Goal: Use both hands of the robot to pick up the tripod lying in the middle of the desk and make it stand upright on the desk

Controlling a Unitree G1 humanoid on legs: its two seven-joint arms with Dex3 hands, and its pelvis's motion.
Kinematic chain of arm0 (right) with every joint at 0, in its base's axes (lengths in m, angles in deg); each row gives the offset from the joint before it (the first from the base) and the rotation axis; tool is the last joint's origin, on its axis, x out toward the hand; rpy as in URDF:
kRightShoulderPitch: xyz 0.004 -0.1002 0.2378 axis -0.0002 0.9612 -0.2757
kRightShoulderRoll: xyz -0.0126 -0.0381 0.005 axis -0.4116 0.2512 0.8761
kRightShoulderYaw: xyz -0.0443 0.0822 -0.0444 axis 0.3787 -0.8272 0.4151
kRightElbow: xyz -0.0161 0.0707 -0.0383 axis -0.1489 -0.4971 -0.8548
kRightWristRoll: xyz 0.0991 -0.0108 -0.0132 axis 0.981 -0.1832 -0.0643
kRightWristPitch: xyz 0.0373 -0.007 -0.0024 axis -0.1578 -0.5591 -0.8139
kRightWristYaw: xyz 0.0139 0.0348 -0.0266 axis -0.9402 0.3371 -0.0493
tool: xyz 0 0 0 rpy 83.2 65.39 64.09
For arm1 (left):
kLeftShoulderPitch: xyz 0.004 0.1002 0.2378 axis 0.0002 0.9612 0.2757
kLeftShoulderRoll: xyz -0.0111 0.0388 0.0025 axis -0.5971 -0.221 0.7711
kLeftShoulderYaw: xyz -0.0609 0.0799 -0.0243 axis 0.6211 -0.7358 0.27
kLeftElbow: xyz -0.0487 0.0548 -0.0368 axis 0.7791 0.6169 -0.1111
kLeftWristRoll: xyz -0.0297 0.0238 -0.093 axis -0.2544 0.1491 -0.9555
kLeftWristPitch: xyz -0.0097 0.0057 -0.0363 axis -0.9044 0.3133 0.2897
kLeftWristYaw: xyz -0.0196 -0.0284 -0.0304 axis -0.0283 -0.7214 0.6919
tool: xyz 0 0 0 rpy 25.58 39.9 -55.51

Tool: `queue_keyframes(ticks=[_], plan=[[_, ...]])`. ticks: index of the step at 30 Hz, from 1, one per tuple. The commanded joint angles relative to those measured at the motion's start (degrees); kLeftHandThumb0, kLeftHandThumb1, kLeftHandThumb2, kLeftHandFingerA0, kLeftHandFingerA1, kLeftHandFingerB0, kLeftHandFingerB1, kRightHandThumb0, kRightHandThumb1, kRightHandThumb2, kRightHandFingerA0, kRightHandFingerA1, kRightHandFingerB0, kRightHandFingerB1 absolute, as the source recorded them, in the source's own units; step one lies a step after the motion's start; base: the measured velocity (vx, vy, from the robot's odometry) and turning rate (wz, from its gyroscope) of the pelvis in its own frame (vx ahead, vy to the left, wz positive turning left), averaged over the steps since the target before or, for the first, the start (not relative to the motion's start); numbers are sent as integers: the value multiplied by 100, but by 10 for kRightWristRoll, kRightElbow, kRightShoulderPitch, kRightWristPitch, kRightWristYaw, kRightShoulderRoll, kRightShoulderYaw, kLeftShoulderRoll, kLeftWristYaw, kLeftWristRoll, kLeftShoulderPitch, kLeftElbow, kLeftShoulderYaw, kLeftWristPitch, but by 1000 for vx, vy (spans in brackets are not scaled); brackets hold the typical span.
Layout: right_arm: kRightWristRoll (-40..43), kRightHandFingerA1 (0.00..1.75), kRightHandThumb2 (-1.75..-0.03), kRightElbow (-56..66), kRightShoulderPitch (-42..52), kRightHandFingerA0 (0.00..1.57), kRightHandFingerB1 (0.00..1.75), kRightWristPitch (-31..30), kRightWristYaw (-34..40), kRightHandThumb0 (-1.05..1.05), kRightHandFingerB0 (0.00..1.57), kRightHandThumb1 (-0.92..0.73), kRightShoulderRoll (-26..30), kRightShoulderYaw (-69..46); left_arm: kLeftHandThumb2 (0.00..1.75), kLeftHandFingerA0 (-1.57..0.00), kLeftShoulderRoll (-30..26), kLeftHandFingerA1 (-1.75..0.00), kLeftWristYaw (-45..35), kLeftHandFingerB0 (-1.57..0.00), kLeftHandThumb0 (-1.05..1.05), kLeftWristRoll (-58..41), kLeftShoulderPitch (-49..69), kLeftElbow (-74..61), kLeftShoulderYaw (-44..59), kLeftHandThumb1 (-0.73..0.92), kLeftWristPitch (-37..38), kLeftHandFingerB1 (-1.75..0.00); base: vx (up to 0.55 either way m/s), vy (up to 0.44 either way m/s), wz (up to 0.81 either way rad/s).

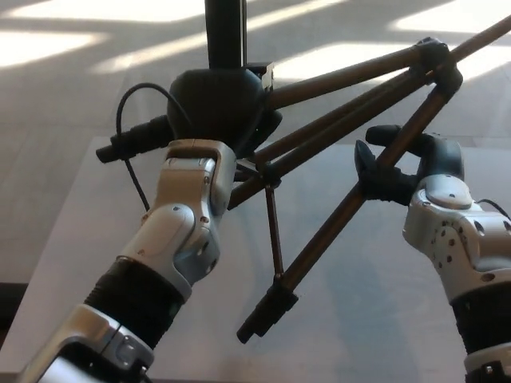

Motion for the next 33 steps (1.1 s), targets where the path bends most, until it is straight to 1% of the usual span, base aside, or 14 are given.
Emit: queue_keyframes(ticks=[1, 2, 3, 4, 8, 11, 12, 16, 21, 24, 28, 29, 31, 33], plan=[[-99, 133, -115, -2, -108, 120, 103, 90, 2, -40, 86, -60, 11, 40, 86, -86, 29, -165, 8, -74, -18, -48, 67, -5, 9, 60, -18, -136, 0, 0, 0], [-98, 166, -109, -7, -114, 102, 116, 98, 1, -32, 86, -57, 9, 38, 83, -85, 28, -173, 9, -71, -17, -48, 70, -6, 10, 60, -18, -150, 0, 0, 0], [-95, 166, -109, -13, -119, 102, 116, 109, 3, -32, 86, -57, 5, 32, 83, -85, 28, -173, 12, -71, -17, -49, 74, -8, 11, 60, -16, -150, 0, 0, 0], [-103, 166, -123, -17, -126, 100, 142, 108, -8, -30, 87, -49, 11, 41, 82, -90, 26, -168, 14, -68, -14, -47, 76, -8, 9, 60, -16, -138, 0, 0, 0], [-131, 154, -131, -41, -171, 112, 140, 126, -38, -26, 96, -40, 27, 74, 83, -86, 20, -173, 14, -73, -17, -44, 82, -9, 4, 62, -15, -151, 0, 0, 0], [-158, 168, -128, -43, -196, 99, 145, 96, -44, -32, 90, -37, 42, 105, 79, -85, 19, -175, 19, -71, -17, -45, 84, -8, 1, 61, -12, -153, 0, 0, 0], [-159, 171, -117, -42, -216, 88, 126, 76, -44, -26, 81, -45, 43, 109, 80, -84, 17, -175, 20, -67, -18, -43, 84, -7, 0, 59, -12, -159, 0, 0, 0], [-190, 172, -117, -60, -246, 92, 144, 112, -59, -23, 82, -44, 65, 143, 84, -85, 16, -175, 27, -72, -19, -49, 86, -8, 2, 59, -9, -155, 0, 0, 0], [-236, 175, -129, -80, -273, 94, 145, 155, -77, -27, 86, -41, 94, 197, 82, -88, 13, -175, 32, -70, -17, -52, 96, -11, -1, 54, -7, -159, 0, 0, 0], [-253, 175, -131, -91, -287, 97, 156, 173, -66, -27, 85, -42, 96, 218, 78, -87, 12, -175, 30, -69, -17, -56, 100, -11, -5, 53, -10, -160, 0, 0, 0], [-255, 175, -130, -90, -293, 94, 158, 189, -79, -26, 83, -42, 108, 233, 78, -89, 14, -175, 35, -70, -17, -59, 102, -11, -12, 51, -10, -161, 0, 0, 0], [-263, 170, -132, -81, -296, 95, 133, 164, -65, -27, 92, -41, 94, 246, 83, -89, 14, -175, 45, -74, -15, -60, 112, -11, -13, 51, -7, -157, 0, 0, 0], [-264, 175, -132, -62, -280, 92, 152, 170, -78, -29, 83, -42, 101, 256, 82, -88, 14, -175, 43, -72, -15, -59, 119, -15, -19, 51, -10, -158, 0, 0, 0], [-272, 175, -132, -52, -265, 98, 153, 187, -76, -23, 83, -45, 108, 268, 82, -88, 16, -175, 46, -73, -16, -63, 124, -16, -20, 52, -10, -156, 0, 0, 0]])
